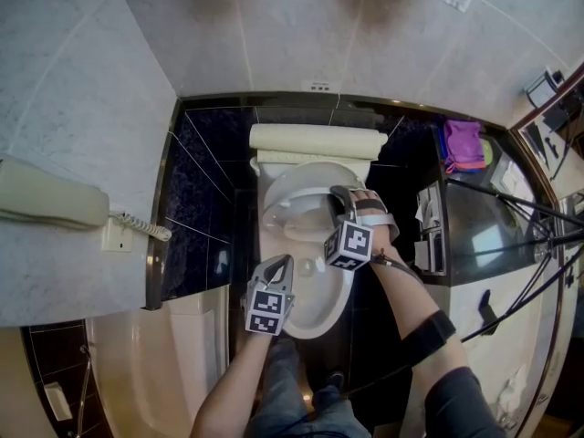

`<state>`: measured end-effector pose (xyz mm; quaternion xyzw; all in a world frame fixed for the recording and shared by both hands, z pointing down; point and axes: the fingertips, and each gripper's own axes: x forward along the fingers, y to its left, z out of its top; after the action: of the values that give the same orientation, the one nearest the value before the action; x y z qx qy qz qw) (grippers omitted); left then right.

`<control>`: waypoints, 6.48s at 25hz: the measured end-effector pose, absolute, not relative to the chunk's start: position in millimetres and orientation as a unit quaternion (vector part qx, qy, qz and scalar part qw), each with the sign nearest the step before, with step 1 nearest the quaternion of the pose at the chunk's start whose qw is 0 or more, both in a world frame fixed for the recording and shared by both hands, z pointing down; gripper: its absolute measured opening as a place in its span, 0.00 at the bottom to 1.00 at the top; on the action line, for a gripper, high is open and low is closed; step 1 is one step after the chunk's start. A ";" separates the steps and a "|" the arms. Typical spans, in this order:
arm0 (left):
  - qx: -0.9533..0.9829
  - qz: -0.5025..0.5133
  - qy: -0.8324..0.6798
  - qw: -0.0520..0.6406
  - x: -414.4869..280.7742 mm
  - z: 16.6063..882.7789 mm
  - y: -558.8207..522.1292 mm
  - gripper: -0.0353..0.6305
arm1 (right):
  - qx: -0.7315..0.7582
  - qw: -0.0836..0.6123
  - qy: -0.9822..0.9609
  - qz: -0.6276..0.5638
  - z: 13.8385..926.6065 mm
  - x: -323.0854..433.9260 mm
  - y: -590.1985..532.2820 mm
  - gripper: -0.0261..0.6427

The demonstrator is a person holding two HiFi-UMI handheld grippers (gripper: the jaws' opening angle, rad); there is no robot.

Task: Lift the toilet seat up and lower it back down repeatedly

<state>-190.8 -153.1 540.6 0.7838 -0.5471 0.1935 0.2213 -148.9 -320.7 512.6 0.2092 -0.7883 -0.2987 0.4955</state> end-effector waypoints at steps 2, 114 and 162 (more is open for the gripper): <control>0.781 0.197 -0.547 0.227 -183.5 546.0 -145.5 0.04 | 0.207 0.489 -0.792 -0.302 510.1 -144.8 -299.2 0.17; 0.762 0.168 -0.607 0.150 -119.2 338.7 129.0 0.04 | 0.382 0.235 -0.887 0.110 358.1 96.1 56.2 0.07; 0.790 0.193 -0.572 0.107 -114.5 452.0 78.0 0.04 | 0.412 0.253 -0.786 0.385 620.2 96.5 51.2 0.32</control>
<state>-114.5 78.0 452.0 0.7901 -0.5720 0.1929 0.1067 96.5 51.2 620.2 0.4116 -0.7861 0.3852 0.2534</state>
